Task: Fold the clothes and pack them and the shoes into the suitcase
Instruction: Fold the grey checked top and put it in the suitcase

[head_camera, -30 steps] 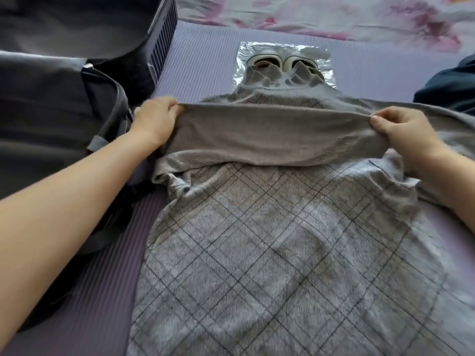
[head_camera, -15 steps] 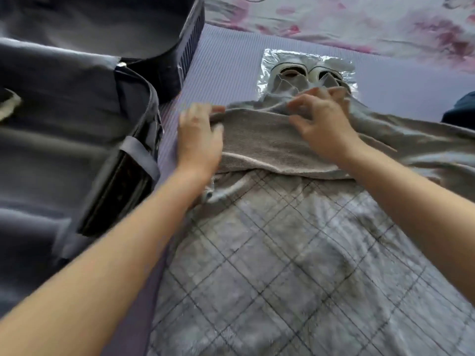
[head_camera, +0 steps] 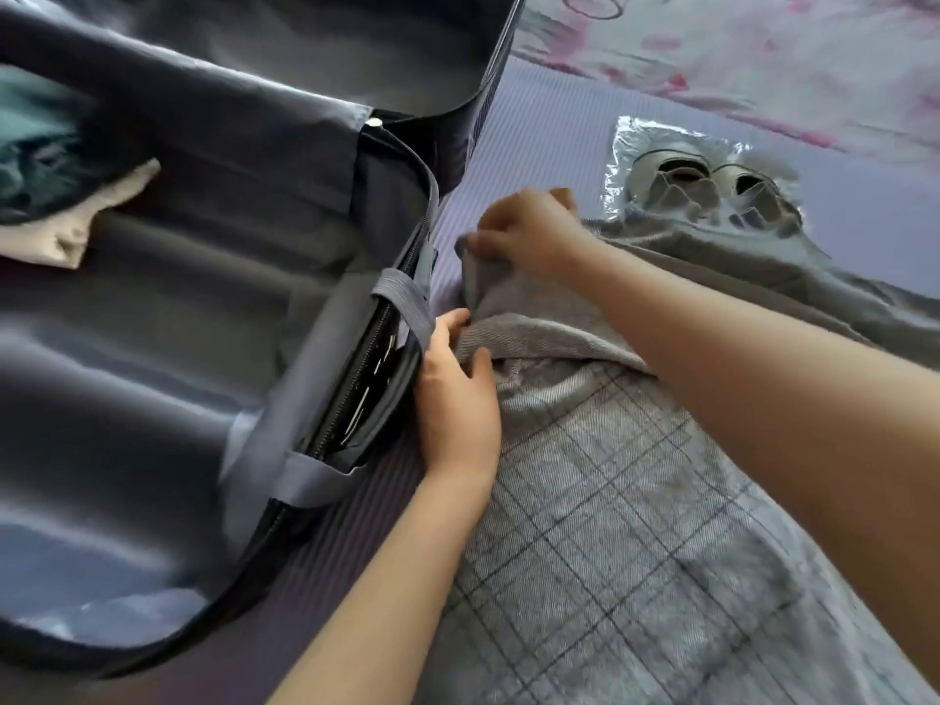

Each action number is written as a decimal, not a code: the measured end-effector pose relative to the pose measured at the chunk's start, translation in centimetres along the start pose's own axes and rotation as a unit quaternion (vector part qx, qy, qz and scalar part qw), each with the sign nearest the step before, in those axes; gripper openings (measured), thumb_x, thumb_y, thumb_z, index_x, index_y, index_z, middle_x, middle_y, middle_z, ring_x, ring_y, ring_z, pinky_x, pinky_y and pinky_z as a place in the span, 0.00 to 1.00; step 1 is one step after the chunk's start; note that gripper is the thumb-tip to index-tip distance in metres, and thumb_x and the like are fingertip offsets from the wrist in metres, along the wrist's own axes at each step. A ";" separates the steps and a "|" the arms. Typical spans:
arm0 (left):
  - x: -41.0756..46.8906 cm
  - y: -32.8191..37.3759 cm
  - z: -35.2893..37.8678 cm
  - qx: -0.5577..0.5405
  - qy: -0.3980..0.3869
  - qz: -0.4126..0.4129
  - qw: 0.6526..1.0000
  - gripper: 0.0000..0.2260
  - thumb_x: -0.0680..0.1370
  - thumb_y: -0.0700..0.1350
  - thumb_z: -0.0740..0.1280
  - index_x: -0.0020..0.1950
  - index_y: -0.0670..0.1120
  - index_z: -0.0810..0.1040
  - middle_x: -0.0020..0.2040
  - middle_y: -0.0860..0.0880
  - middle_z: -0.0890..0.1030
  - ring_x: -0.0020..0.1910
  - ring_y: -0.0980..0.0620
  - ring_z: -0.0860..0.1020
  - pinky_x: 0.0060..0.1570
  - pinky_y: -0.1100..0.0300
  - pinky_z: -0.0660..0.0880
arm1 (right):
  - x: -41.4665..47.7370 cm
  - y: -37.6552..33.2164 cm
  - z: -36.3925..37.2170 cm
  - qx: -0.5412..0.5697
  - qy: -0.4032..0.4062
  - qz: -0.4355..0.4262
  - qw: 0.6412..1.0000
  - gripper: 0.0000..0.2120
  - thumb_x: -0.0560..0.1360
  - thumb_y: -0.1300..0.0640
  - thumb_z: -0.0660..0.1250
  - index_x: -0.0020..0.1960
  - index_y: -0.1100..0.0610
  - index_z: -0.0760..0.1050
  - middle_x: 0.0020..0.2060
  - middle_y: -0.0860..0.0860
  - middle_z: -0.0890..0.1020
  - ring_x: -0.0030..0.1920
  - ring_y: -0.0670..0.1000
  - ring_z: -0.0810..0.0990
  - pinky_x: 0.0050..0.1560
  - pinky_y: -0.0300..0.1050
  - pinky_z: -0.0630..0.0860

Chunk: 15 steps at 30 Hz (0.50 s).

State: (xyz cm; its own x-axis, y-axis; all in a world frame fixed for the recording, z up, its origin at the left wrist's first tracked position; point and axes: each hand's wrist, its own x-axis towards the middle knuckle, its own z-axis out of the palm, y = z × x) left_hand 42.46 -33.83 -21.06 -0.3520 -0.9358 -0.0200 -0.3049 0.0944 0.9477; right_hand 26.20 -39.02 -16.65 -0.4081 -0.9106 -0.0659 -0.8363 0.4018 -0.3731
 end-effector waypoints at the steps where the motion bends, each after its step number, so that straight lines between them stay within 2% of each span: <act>1: 0.0 0.3 0.1 -0.031 0.016 -0.005 0.999 0.12 0.76 0.34 0.64 0.57 0.44 0.76 0.50 0.51 0.79 0.49 0.57 0.76 0.52 0.72 0.69 | 0.5 0.0 -0.3 0.062 0.012 0.037 0.997 0.13 0.76 0.45 0.64 0.37 0.51 0.75 0.32 0.46 0.75 0.41 0.46 0.73 0.54 0.45 0.60; 4: -0.2 0.7 0.8 -0.094 0.068 -0.005 0.993 0.10 0.74 0.31 0.64 0.48 0.45 0.77 0.41 0.56 0.78 0.40 0.64 0.74 0.46 0.73 0.71 | 2.6 0.3 -1.6 0.232 0.086 0.138 0.959 0.19 0.76 0.52 0.63 0.29 0.53 0.65 0.24 0.46 0.68 0.27 0.44 0.66 0.40 0.44 0.62; 6: -0.2 0.8 1.3 -0.101 0.092 0.004 0.991 0.10 0.75 0.31 0.63 0.48 0.45 0.77 0.42 0.57 0.78 0.40 0.66 0.73 0.48 0.69 0.72 | 3.6 0.2 -2.7 0.235 0.121 0.169 0.949 0.19 0.77 0.54 0.61 0.29 0.53 0.62 0.19 0.44 0.67 0.24 0.42 0.65 0.37 0.43 0.60; 8: -0.1 0.7 1.7 -0.085 0.106 0.033 0.990 0.12 0.75 0.30 0.61 0.52 0.45 0.77 0.47 0.55 0.79 0.46 0.66 0.74 0.54 0.68 0.71 | 4.5 0.2 -2.9 0.186 0.124 0.171 0.960 0.19 0.79 0.53 0.58 0.30 0.53 0.61 0.23 0.45 0.68 0.28 0.44 0.65 0.45 0.44 0.62; 10: -0.1 0.1 1.9 -0.034 0.096 0.073 0.992 0.17 0.74 0.28 0.59 0.56 0.44 0.76 0.55 0.51 0.78 0.55 0.62 0.74 0.61 0.64 0.70 | 5.0 0.0 -2.2 0.110 0.112 0.171 0.973 0.18 0.80 0.53 0.55 0.32 0.53 0.62 0.29 0.48 0.69 0.34 0.49 0.70 0.60 0.46 0.60; 11: -0.1 -0.4 1.9 -0.002 0.087 0.094 0.992 0.18 0.74 0.27 0.59 0.57 0.44 0.77 0.58 0.50 0.76 0.58 0.59 0.74 0.62 0.62 0.69 | 5.0 0.0 -1.6 0.053 0.099 0.159 0.981 0.18 0.81 0.52 0.54 0.33 0.54 0.64 0.32 0.50 0.72 0.39 0.51 0.74 0.67 0.48 0.57; 13: -0.1 -1.3 1.7 0.035 0.072 0.114 0.990 0.16 0.75 0.28 0.59 0.55 0.44 0.78 0.57 0.51 0.74 0.57 0.56 0.74 0.61 0.61 0.70 | 4.9 0.6 -0.4 -0.040 0.056 0.130 0.989 0.18 0.81 0.46 0.53 0.41 0.55 0.73 0.43 0.55 0.79 0.51 0.54 0.77 0.71 0.52 0.50; 15: -0.1 -1.7 1.4 0.039 0.079 0.112 0.990 0.13 0.75 0.30 0.60 0.53 0.44 0.78 0.51 0.54 0.74 0.53 0.55 0.75 0.58 0.58 0.72 | 4.7 1.2 0.1 -0.049 0.027 0.132 0.990 0.21 0.79 0.40 0.56 0.45 0.57 0.75 0.44 0.54 0.79 0.50 0.52 0.75 0.71 0.53 0.51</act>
State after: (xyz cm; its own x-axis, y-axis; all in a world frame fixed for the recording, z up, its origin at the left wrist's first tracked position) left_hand 41.78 -33.46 -23.12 -0.2769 -0.9297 0.2430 -0.3041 0.3246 0.8956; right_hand 23.36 -42.81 -17.53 -0.6336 -0.7674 -0.0983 -0.7289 0.6346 -0.2569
